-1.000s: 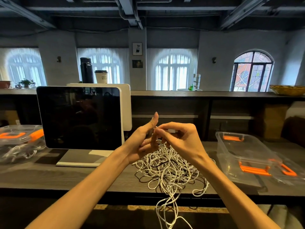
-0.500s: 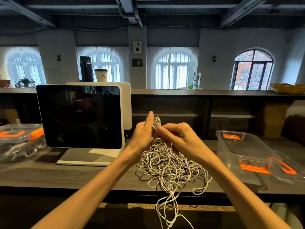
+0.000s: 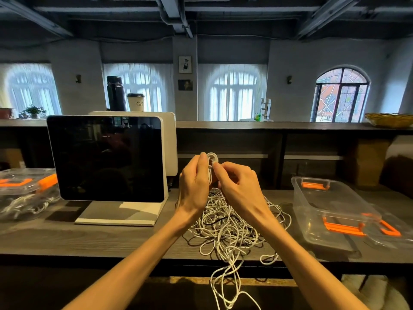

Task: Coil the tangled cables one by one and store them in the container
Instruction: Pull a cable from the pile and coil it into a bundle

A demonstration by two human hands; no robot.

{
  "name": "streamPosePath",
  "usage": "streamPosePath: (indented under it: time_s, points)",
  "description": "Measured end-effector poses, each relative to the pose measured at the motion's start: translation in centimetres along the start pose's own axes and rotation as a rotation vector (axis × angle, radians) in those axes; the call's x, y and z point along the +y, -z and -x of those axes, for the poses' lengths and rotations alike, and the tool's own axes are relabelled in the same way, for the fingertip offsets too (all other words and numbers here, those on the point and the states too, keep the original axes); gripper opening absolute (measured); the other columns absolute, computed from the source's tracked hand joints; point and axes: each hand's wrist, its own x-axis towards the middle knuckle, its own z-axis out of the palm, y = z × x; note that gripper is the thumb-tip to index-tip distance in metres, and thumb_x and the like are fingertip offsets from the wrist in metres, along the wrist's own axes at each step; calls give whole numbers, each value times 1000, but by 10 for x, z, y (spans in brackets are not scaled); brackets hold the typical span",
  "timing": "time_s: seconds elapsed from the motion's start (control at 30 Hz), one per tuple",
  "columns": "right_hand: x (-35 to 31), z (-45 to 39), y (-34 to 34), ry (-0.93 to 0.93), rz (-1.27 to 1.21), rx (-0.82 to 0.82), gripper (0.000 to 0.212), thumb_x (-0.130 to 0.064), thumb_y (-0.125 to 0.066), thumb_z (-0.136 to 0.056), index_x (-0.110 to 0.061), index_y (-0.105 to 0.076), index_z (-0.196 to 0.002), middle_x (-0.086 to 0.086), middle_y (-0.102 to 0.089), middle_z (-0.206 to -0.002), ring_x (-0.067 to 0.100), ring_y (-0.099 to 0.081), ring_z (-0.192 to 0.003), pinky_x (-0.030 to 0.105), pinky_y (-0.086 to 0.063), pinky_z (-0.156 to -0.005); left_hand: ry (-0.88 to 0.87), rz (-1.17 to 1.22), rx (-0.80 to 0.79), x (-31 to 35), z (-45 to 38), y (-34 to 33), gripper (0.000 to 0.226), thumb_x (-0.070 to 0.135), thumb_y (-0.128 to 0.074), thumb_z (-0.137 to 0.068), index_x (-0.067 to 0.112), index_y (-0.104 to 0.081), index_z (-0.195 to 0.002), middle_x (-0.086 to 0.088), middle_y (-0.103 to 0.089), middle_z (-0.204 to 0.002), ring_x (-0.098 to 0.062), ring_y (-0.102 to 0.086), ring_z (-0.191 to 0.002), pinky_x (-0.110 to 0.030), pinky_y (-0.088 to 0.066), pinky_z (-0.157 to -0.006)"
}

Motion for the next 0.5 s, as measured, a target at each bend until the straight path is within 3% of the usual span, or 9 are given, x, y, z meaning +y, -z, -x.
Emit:
streamPosePath:
  time_s: [0.1,0.17,0.23,0.33,0.5]
  points:
    - [-1,-2,-1,0,43,22,38,-30,-58,-104,-10,-75,-77,1,-70,-69,17,-65,-67,29,-53,-61,-43,-21,34,-5,3,0,35,32,-37,-110,15,-62,-93,-3,-66,-84,-29,-66,-86,-59,-57,-76]
    - [-4,-5,3,-48,65,-22,38,-31,-59,-103,-10,-77,-78,5,-71,-70,15,-65,-66,24,-53,-59,-91,-72,43,-7,3,1,35,29,-37,-110,16,-61,-90,0,-64,-79,-27,-64,-80,-56,-57,-71]
    - [-8,-11,10,-131,116,-84,36,-34,-61,-101,-14,-79,-76,0,-69,-63,7,-58,-56,19,-47,-52,-166,-165,20,-10,4,5,34,26,-36,-110,19,-59,-86,4,-62,-75,-18,-61,-69,-44,-57,-61]
    - [-10,-19,16,-302,114,-187,33,-34,-66,-97,-11,-79,-79,-6,-58,-53,5,-51,-51,20,-42,-49,-257,-262,-22,-13,6,8,30,21,-37,-109,20,-55,-84,18,-59,-68,-8,-56,-58,-21,-44,-46]
    - [-6,-25,26,-418,148,-309,35,-37,-69,-95,-4,-79,-88,0,-61,-61,8,-53,-56,21,-45,-51,-261,-303,-101,-23,9,10,27,30,-38,-109,24,-59,-93,4,-60,-66,-17,-60,-57,-40,-51,-50]
